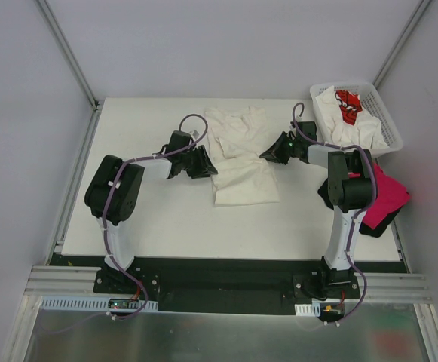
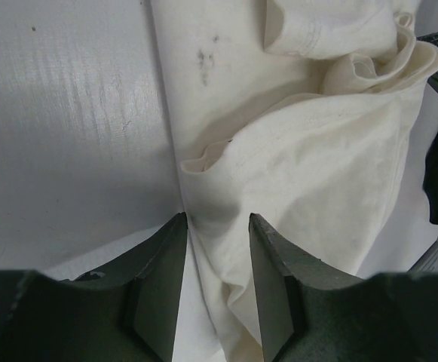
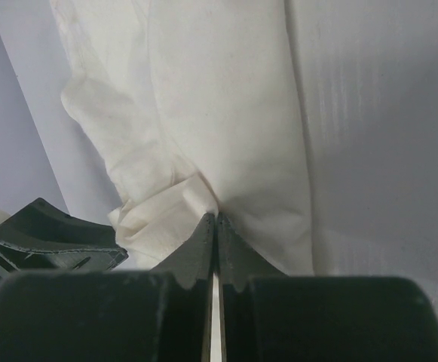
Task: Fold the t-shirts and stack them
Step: Fold the folded rectangular tshirt in 1/3 of the way
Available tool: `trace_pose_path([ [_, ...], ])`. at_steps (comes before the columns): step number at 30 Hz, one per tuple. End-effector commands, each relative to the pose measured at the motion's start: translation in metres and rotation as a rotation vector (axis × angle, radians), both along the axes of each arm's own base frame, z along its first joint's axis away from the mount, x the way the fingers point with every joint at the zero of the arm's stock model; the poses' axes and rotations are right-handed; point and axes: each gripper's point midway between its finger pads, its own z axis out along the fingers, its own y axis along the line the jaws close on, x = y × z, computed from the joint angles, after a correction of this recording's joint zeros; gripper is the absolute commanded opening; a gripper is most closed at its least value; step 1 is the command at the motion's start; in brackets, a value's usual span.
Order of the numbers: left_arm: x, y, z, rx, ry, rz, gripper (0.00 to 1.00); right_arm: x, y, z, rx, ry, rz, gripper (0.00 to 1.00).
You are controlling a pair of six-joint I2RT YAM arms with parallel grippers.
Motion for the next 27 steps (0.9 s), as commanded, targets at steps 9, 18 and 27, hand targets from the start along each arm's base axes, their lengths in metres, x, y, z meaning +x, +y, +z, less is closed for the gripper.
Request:
trace_pose_path([
  [9,0.013,-0.012,0.006,-0.022,-0.01,0.008,0.37,0.012,0.002,0.021,0.022,-0.061,0.013,0.01],
  [18,0.015,-0.013,0.003,-0.018,-0.008,0.01,0.37,0.015,0.003,0.02,0.026,-0.06,0.012,0.01],
  [27,0.024,-0.021,0.007,-0.031,-0.011,0.006,0.15,0.015,0.005,0.016,0.032,-0.052,0.016,0.01],
])
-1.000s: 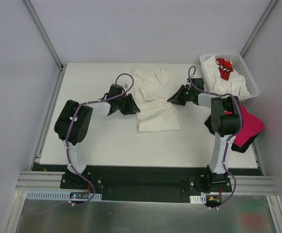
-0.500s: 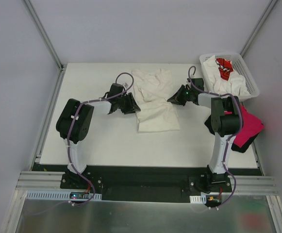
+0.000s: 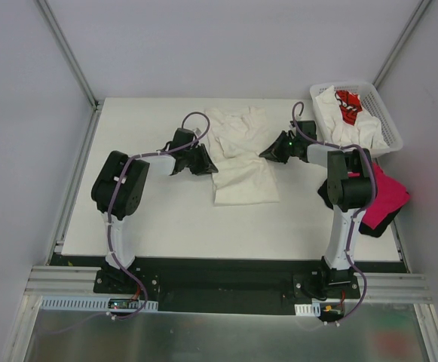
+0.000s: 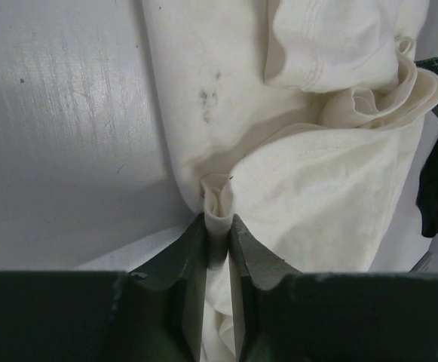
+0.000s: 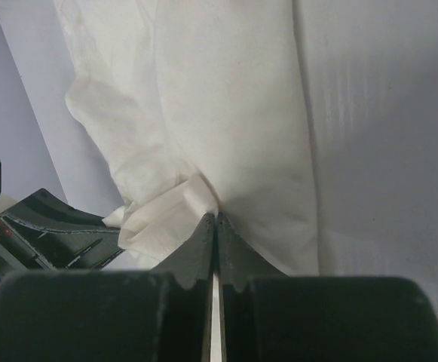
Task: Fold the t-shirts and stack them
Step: Fold the folded rectangular tshirt in 1/3 of the way
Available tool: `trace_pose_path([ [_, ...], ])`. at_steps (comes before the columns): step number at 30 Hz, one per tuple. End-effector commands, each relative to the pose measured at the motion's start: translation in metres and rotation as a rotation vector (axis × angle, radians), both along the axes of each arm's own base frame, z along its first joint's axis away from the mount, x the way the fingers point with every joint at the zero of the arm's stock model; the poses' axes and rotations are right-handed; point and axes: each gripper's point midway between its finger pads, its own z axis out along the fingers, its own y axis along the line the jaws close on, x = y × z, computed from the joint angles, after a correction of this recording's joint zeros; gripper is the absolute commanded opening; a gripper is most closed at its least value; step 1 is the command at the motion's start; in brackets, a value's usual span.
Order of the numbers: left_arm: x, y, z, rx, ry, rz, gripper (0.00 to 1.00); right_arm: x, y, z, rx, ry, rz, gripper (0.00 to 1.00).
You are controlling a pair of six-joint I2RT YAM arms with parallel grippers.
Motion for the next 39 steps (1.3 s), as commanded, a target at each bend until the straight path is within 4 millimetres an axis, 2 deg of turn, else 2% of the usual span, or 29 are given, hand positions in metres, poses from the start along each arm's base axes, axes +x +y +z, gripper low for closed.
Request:
trace_pose_path([
  [1,0.012,-0.012,0.015,-0.023,-0.039,-0.007,0.12,0.011,0.004,0.014,0.024,-0.047,0.014,0.01],
  [6,0.014,-0.013,0.016,-0.023,-0.039,0.0,0.0,0.01,0.004,0.013,0.027,-0.044,0.012,0.01],
  [15,0.016,-0.01,0.013,0.006,-0.033,0.009,0.0,0.009,0.004,0.017,0.027,-0.05,0.008,0.01],
  [27,0.02,-0.003,0.027,0.042,-0.069,0.027,0.01,0.001,0.003,0.026,0.029,-0.065,0.006,0.01],
  [30,0.022,-0.002,0.04,0.043,-0.1,0.03,0.01,-0.002,0.001,0.029,0.027,-0.073,0.008,0.01],
  [36,0.031,0.001,0.086,0.051,-0.212,0.038,0.03,-0.004,0.0,0.047,0.024,-0.1,0.01,0.01],
  [39,0.033,0.0,0.096,0.052,-0.221,0.031,0.03,-0.002,0.001,0.054,0.027,-0.112,0.013,0.01],
])
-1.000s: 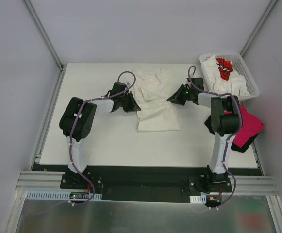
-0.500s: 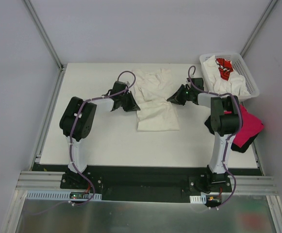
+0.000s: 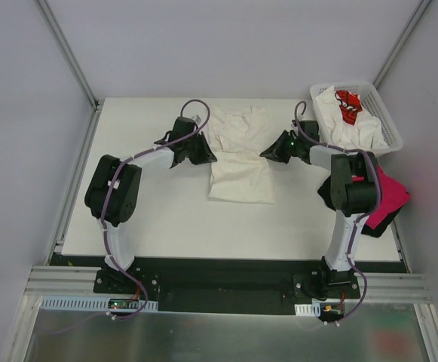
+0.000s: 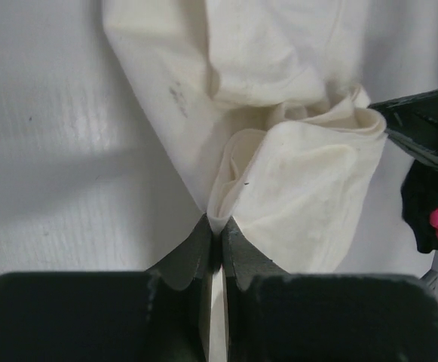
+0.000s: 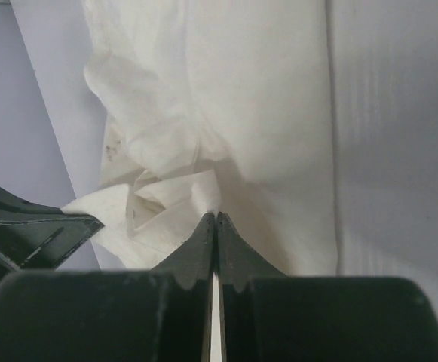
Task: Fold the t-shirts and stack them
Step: Fold the folded rectangular tshirt in 1/3 of the way
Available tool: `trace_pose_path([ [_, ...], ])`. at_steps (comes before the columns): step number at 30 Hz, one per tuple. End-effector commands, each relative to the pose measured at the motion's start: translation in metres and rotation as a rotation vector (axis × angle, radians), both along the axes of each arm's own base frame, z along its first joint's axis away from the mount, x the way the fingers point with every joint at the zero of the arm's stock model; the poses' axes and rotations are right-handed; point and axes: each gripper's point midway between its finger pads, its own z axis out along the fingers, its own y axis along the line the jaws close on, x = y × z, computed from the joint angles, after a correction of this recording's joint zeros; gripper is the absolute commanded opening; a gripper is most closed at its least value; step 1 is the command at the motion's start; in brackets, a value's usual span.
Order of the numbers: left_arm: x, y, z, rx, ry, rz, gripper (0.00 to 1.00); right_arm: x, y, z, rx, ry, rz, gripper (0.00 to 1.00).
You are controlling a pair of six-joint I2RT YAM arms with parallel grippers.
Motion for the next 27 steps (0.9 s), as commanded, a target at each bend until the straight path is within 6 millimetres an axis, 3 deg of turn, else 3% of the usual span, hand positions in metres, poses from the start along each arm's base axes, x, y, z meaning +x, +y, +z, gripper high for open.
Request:
trace_pose_path([
  [1,0.02,-0.005,0.061,-0.011,-0.159,-0.008,0.03,0.01,0.001,0.044,0.015,-0.102,0.012,0.01],
  [18,0.028,-0.01,0.075,-0.024,-0.186,-0.026,0.05,0.018,-0.011,0.061,0.0,-0.133,-0.007,0.01],
  [27,0.035,-0.014,0.055,-0.007,-0.141,-0.04,0.06,0.028,-0.011,0.058,-0.005,-0.127,-0.007,0.01],
])
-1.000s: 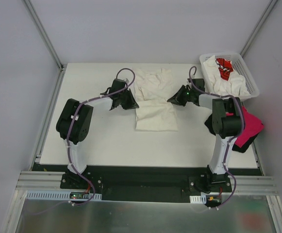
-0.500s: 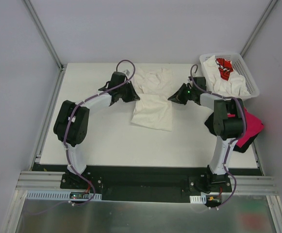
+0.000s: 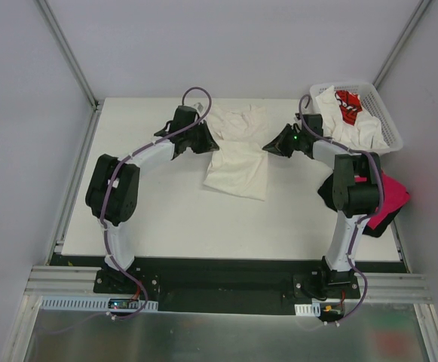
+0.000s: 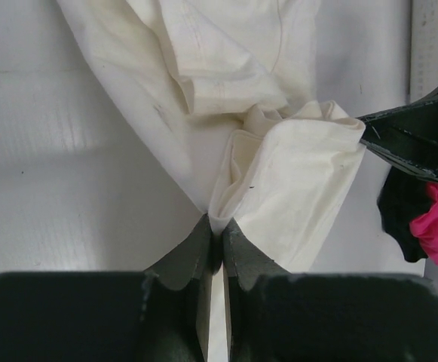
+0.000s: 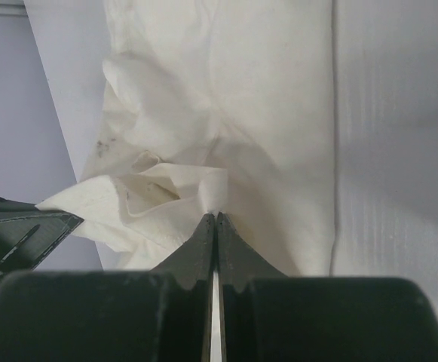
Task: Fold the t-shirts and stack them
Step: Fold the folded rectangular tshirt in 1/3 of the way
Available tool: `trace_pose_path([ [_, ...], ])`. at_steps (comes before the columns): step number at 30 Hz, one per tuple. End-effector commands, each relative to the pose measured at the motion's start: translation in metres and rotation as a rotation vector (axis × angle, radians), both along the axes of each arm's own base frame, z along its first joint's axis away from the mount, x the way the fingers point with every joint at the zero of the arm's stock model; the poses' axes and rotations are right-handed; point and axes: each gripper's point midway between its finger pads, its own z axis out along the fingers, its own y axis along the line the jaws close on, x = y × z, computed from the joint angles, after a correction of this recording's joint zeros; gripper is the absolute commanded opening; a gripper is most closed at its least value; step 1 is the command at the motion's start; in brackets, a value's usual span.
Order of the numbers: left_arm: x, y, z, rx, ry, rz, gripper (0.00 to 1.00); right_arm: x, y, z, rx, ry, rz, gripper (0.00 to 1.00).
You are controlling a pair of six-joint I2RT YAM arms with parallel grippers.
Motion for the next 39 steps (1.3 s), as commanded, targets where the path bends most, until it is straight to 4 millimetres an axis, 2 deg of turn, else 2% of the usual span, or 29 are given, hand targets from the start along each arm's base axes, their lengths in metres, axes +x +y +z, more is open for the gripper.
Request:
trace_pose_path([
  [1,0.008,-0.006,0.003,0.001,-0.027,-0.026,0.06,0.016,-0.001,0.032,0.004,-0.093,0.006,0.01],
  [3,0.01,-0.006,0.001,0.006,-0.027,-0.025,0.06,0.017,0.0,0.028,0.005,-0.085,0.006,0.01],
  [8,0.021,-0.014,0.014,-0.012,-0.065,-0.051,0.09,0.022,0.0,0.025,0.007,-0.081,0.002,0.01],
  [11,0.025,-0.017,0.014,-0.018,-0.065,-0.056,0.1,0.022,-0.001,0.021,0.008,-0.071,0.001,0.01],
  [17,0.011,-0.01,0.001,-0.005,-0.022,-0.037,0.09,0.016,-0.004,0.025,0.0,-0.088,0.004,0.01],
  [25,0.013,-0.005,0.013,0.01,-0.063,-0.023,0.11,0.017,-0.006,0.03,0.002,-0.092,0.007,0.01],
  [27,0.017,-0.006,0.004,0.016,-0.049,-0.024,0.11,0.018,-0.005,0.026,0.002,-0.085,0.01,0.01],
  [28,0.021,-0.009,0.005,0.009,-0.052,-0.026,0.11,0.019,-0.005,0.026,0.006,-0.081,0.011,0.01],
  [29,0.018,-0.009,-0.005,0.019,-0.018,-0.031,0.11,0.019,-0.005,0.025,0.005,-0.08,0.009,0.01],
  [32,0.016,-0.011,-0.007,0.007,-0.005,-0.037,0.11,0.019,-0.007,0.024,-0.004,-0.082,0.004,0.01],
  [36,0.017,-0.009,0.0,0.015,-0.029,-0.035,0.11,0.017,-0.007,0.02,-0.003,-0.073,0.01,0.01],
  [39,0.018,-0.008,0.014,0.01,-0.06,-0.037,0.11,0.017,-0.005,0.025,0.01,-0.085,0.01,0.01],
])
